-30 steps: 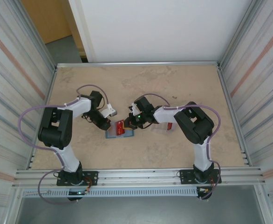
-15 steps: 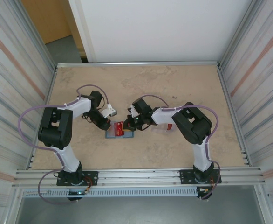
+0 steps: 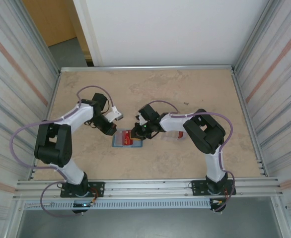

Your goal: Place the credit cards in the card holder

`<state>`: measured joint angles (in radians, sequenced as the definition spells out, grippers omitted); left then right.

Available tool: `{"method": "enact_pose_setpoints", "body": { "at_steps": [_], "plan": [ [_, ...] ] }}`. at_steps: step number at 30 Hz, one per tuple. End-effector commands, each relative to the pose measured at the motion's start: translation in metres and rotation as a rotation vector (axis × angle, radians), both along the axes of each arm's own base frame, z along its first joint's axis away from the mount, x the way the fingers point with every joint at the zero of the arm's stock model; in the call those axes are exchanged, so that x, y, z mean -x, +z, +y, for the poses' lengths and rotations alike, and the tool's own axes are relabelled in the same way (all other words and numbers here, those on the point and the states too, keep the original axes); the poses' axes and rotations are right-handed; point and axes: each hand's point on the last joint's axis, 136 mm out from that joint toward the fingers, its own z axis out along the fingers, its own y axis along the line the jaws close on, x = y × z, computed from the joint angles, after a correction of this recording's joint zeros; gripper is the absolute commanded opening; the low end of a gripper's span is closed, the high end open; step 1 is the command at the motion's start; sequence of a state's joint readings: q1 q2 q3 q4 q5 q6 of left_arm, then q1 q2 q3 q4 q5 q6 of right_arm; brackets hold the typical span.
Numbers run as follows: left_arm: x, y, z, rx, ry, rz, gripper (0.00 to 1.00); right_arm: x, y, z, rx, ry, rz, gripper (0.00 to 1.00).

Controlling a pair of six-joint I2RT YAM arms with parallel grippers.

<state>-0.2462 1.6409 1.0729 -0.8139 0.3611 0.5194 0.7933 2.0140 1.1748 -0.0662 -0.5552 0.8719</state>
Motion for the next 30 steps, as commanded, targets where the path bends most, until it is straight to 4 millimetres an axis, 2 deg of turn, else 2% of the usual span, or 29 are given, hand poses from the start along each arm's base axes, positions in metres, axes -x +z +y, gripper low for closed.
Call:
{"method": "enact_pose_setpoints", "body": {
  "at_steps": [1,6,10,14,23,30],
  "plan": [
    [0.003,-0.007,0.018,-0.056,0.049,0.001,0.06,0.005,-0.015,-0.005,0.072,0.013,0.015,0.12],
    [0.004,-0.034,0.032,-0.141,0.022,0.013,0.05,0.006,-0.011,0.0,0.077,0.021,0.009,0.12],
    [0.004,-0.042,0.029,-0.153,0.004,0.033,0.05,0.006,-0.011,0.001,0.086,0.017,0.012,0.14],
    [0.015,-0.053,0.022,-0.143,-0.029,0.071,0.05,0.006,-0.008,0.005,0.085,0.016,0.002,0.15],
    [0.027,-0.055,0.001,-0.088,-0.053,0.123,0.04,0.008,-0.004,0.017,0.078,0.034,-0.008,0.17],
    [0.03,-0.049,-0.004,-0.053,-0.029,0.135,0.02,0.006,0.0,0.019,0.076,0.033,-0.013,0.17]
  ]
}}
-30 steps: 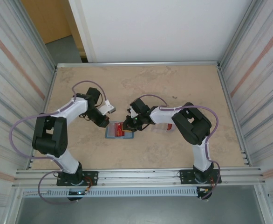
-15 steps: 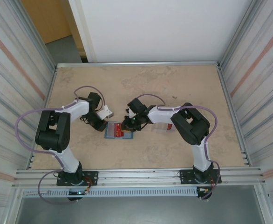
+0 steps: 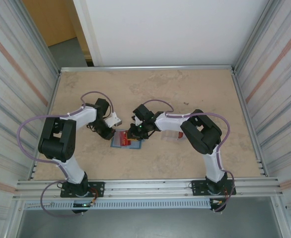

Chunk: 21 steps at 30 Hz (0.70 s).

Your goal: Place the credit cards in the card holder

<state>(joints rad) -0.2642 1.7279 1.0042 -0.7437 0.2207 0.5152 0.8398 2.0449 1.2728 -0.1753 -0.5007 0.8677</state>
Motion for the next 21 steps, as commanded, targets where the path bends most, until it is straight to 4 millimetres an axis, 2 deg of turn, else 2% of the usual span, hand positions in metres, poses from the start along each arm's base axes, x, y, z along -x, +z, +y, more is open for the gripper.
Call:
{"method": "enact_pose_setpoints", "body": {
  "at_steps": [1,7,14,17,21],
  "plan": [
    [0.022,-0.002,-0.026,0.111,-0.01,0.093,0.02,0.001,-0.001,0.004,0.017,0.012,-0.004,0.17],
    [0.025,-0.001,-0.027,0.117,-0.003,0.101,0.02,-0.001,0.006,0.001,-0.005,-0.031,-0.014,0.11],
    [0.033,0.001,-0.034,0.134,-0.004,0.119,0.02,-0.005,0.002,-0.002,-0.045,-0.108,0.01,0.03],
    [0.038,0.001,-0.037,0.116,-0.031,0.118,0.02,-0.005,-0.003,-0.009,-0.025,-0.133,0.019,0.02],
    [0.042,0.002,-0.042,0.122,-0.047,0.122,0.02,0.0,-0.001,-0.002,-0.029,-0.109,0.022,0.06]
  ]
}}
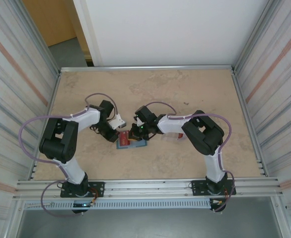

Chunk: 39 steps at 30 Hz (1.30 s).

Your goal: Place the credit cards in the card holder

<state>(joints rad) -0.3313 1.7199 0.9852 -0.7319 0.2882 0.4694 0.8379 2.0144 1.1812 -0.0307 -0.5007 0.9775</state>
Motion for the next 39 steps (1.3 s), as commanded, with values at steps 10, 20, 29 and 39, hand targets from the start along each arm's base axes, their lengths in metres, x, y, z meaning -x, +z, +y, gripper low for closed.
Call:
{"method": "enact_pose_setpoints", "body": {
  "at_steps": [10,20,29,39],
  "plan": [
    [0.024,0.001,-0.018,0.068,-0.019,0.09,0.02,0.011,0.001,-0.002,0.083,0.037,-0.013,0.13],
    [0.018,0.006,-0.013,0.072,-0.002,0.057,0.01,0.014,0.017,-0.003,0.081,0.072,-0.054,0.2],
    [-0.003,0.016,-0.001,0.072,0.08,0.012,0.07,0.002,0.03,-0.02,0.09,0.053,-0.067,0.26],
    [-0.024,0.092,0.004,0.23,0.316,-0.126,0.5,-0.001,0.037,-0.053,0.201,0.028,-0.088,0.29]
  ]
}}
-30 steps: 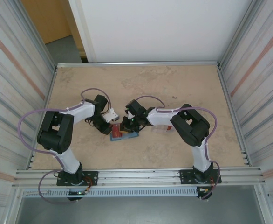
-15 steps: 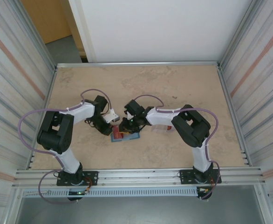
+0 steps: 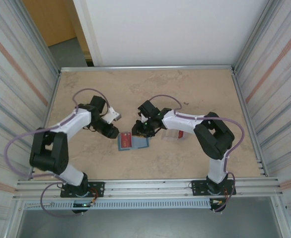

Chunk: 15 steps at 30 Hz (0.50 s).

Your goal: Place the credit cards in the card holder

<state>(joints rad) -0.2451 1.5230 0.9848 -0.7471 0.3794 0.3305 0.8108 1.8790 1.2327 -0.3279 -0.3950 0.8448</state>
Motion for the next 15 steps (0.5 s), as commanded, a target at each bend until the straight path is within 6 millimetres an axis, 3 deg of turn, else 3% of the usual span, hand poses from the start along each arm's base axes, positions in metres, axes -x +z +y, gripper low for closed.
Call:
{"method": "enact_pose_setpoints", "body": {
  "at_steps": [1,3,8,11,15],
  "plan": [
    [-0.006,0.038,0.0,0.113,0.15,-0.008,0.53,0.003,0.003,-0.014,0.061,0.012,-0.005,0.29],
    [0.002,0.041,-0.001,0.158,0.192,0.053,0.57,0.003,0.006,-0.016,0.081,0.027,-0.006,0.29],
    [0.013,0.027,-0.004,0.249,0.307,0.161,0.68,-0.008,0.015,-0.048,0.212,-0.008,-0.068,0.31],
    [0.016,0.019,-0.009,0.288,0.329,0.195,0.71,-0.004,0.016,-0.045,0.2,0.001,-0.057,0.3],
    [0.019,0.006,-0.014,0.321,0.371,0.252,0.71,-0.001,0.011,-0.027,0.189,0.017,-0.042,0.15]
  ]
}}
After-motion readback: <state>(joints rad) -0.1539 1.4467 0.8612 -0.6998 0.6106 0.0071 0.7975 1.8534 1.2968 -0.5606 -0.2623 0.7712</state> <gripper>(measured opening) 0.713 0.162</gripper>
